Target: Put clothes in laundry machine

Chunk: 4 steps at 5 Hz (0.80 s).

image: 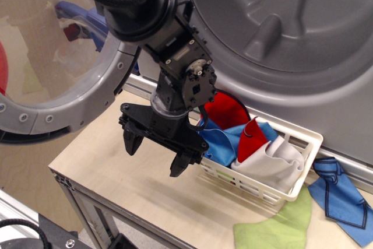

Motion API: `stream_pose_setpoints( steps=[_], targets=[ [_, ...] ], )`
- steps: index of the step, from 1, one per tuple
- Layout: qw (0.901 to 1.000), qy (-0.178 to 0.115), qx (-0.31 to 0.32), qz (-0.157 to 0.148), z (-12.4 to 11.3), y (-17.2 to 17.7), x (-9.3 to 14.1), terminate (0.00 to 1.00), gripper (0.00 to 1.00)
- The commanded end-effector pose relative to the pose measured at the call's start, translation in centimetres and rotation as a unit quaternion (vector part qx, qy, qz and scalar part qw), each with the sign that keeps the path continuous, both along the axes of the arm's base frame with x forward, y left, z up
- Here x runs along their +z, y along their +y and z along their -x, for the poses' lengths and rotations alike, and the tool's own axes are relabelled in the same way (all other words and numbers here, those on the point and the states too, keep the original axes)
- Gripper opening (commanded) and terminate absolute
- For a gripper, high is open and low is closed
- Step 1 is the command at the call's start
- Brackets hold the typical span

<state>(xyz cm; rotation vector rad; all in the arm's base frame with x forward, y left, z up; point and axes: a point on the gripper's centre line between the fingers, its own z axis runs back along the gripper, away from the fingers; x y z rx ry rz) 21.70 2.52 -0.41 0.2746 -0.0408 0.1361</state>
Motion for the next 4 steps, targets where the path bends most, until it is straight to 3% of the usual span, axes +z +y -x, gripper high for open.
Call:
stream_pose_setpoints(
  steps=[1, 3, 4],
  targets=[
    [1.0000, 0.000, 0.000, 0.000, 0.0, 0.0, 0.0, 0.00, 1.00],
    [0.9958, 0.004, -0.016, 0.089, -1.7, -3.2, 4.8, 0.00, 1.00],
    [0.9933, -0.022, -0.022, 0.111, -3.4, -4.1, 7.0, 0.00, 1.00]
  ],
)
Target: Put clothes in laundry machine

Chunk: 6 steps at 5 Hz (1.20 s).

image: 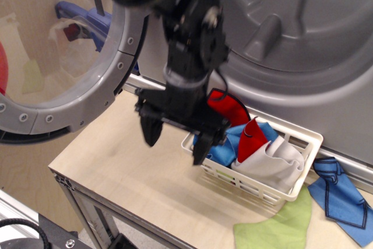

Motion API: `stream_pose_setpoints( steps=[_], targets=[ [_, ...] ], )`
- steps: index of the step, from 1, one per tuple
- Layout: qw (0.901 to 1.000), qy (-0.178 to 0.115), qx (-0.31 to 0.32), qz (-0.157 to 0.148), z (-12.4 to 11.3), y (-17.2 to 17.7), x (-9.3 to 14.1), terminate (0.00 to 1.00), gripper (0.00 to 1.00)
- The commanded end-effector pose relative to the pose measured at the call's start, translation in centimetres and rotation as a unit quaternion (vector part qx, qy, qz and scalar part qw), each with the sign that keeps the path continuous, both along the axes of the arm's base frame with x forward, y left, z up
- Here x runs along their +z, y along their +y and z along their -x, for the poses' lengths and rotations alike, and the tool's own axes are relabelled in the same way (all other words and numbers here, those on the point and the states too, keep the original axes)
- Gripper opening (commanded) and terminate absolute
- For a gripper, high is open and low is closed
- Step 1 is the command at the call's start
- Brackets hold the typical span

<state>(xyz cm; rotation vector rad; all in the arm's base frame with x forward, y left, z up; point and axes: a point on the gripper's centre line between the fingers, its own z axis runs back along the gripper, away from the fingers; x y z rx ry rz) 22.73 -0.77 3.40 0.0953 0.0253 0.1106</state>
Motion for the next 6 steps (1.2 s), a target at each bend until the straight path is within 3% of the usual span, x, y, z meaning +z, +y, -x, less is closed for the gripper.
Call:
stream_pose_setpoints(
  steps=[1, 3, 5, 6],
  targets=[
    [0.9961, -0.074, 0.006, 0.048, -4.4, -1.6, 4.2, 0.00, 1.00],
    [0.9953, -0.068, 0.014, 0.068, -7.3, -3.1, 0.9, 0.00, 1.00],
    [0.9951, -0.066, 0.042, 0.061, -8.3, -3.4, -2.6, 0.00, 1.00],
    [0.9959, -0.071, 0.045, 0.034, -9.2, -2.4, -3.8, 0.00, 1.00]
  ],
)
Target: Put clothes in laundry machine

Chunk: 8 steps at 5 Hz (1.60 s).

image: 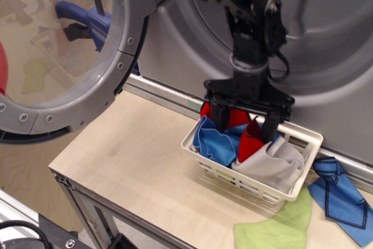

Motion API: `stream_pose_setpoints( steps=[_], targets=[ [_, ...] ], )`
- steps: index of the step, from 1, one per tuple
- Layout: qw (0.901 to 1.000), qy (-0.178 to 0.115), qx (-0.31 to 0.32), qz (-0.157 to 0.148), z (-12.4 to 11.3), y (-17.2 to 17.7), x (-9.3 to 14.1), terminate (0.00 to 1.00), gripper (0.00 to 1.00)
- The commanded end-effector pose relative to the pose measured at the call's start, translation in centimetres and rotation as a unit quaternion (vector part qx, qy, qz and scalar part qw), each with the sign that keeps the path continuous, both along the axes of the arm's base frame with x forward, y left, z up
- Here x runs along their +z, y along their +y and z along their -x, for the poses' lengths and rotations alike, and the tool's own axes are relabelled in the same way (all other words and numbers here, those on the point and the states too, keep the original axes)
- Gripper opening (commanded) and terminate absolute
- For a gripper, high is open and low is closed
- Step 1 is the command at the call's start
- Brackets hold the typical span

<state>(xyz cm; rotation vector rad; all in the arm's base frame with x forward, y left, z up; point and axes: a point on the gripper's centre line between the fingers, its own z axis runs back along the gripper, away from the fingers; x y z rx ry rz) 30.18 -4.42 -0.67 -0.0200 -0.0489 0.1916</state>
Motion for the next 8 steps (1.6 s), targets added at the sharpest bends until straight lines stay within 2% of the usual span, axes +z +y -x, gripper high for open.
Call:
stream_pose_setpoints(
  steps=[1, 2, 3, 4, 5, 6, 7, 8],
  targets=[
    [0.9994, -0.015, 0.010, -0.031, -2.3, 2.3, -1.0, 0.00, 1.00],
    [0.9989, -0.011, 0.004, -0.045, -2.3, 2.2, -2.6, 0.00, 1.00],
    [0.9995, -0.001, -0.001, -0.032, -1.9, 1.6, -3.7, 0.00, 1.00],
    [0.9995, 0.008, -0.003, -0.030, -1.7, 1.2, -4.8, 0.00, 0.00],
    [0.9990, 0.003, 0.001, -0.044, -1.5, 1.2, -4.6, 0.00, 0.00],
    [0.9966, -0.016, 0.008, -0.081, -1.1, 1.0, -2.9, 0.00, 0.00],
    [0.9926, -0.060, 0.018, -0.104, -0.4, 0.4, -0.7, 0.00, 0.00],
    [0.9918, -0.086, 0.035, -0.088, 0.3, -0.3, 2.3, 0.00, 0.00]
  ],
)
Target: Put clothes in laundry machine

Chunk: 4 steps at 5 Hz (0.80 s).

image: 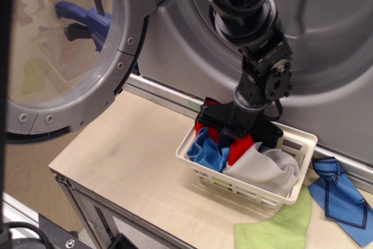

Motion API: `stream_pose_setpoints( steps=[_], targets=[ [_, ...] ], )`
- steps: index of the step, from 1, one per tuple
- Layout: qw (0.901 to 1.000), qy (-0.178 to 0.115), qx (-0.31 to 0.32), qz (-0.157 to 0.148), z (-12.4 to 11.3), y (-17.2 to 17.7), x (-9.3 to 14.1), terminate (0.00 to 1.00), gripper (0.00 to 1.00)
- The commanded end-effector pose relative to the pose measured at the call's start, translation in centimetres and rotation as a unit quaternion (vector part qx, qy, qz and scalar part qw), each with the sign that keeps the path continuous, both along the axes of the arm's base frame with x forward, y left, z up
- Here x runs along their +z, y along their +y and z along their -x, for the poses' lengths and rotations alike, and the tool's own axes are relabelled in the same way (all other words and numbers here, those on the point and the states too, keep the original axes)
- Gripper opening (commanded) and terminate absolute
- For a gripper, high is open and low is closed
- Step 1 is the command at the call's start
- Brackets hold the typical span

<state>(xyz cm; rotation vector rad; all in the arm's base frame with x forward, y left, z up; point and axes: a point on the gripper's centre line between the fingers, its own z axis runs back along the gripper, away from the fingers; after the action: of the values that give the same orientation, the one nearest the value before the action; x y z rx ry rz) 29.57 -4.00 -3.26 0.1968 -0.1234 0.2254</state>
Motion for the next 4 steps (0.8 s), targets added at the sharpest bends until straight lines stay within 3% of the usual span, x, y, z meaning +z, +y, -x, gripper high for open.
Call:
stream_pose_setpoints(
  steps=[1, 2, 3, 4],
  targets=[
    [0.9965, -0.063, 0.025, 0.047, -0.1, -0.9, 8.0, 0.00, 0.00],
    [0.9923, -0.098, 0.030, 0.069, -0.6, -1.1, 11.2, 0.00, 0.00],
    [0.9842, -0.155, 0.023, 0.082, -1.3, -1.2, 14.3, 0.00, 0.00],
    [0.9767, -0.188, 0.033, 0.097, -3.7, -0.8, 16.3, 0.00, 0.00]
  ],
)
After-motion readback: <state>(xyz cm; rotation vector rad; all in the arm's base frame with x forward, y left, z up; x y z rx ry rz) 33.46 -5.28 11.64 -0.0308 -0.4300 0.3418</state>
